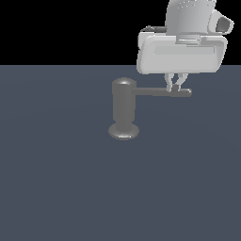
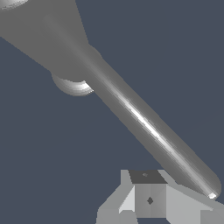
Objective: Turn on the faucet by rotating a designated handle.
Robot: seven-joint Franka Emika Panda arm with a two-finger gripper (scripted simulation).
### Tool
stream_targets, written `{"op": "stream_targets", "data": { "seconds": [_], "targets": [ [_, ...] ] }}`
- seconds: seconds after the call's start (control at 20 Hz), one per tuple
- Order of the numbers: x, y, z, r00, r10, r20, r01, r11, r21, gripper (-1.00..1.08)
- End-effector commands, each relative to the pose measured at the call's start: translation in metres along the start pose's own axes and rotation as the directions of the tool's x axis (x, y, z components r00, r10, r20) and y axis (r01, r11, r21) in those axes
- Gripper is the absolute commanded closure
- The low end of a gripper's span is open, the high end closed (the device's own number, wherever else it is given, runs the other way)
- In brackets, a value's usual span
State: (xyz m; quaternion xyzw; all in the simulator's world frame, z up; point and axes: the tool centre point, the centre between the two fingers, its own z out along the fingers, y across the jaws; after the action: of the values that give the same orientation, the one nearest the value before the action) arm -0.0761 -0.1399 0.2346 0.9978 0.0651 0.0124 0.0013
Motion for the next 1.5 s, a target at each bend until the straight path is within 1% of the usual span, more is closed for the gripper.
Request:
{"op": "stream_targets", "data": {
  "seconds": [0.0, 1.45],
  "targets": [
    [0.009, 0.004, 0.003, 1.000, -0.005, 0.001, 0.005, 1.000, -0.002, 1.08],
    [0.074, 0.068, 0.011, 1.000, 0.015, 0.016, -0.015, 1.000, 0.002, 1.08]
  ]
}}
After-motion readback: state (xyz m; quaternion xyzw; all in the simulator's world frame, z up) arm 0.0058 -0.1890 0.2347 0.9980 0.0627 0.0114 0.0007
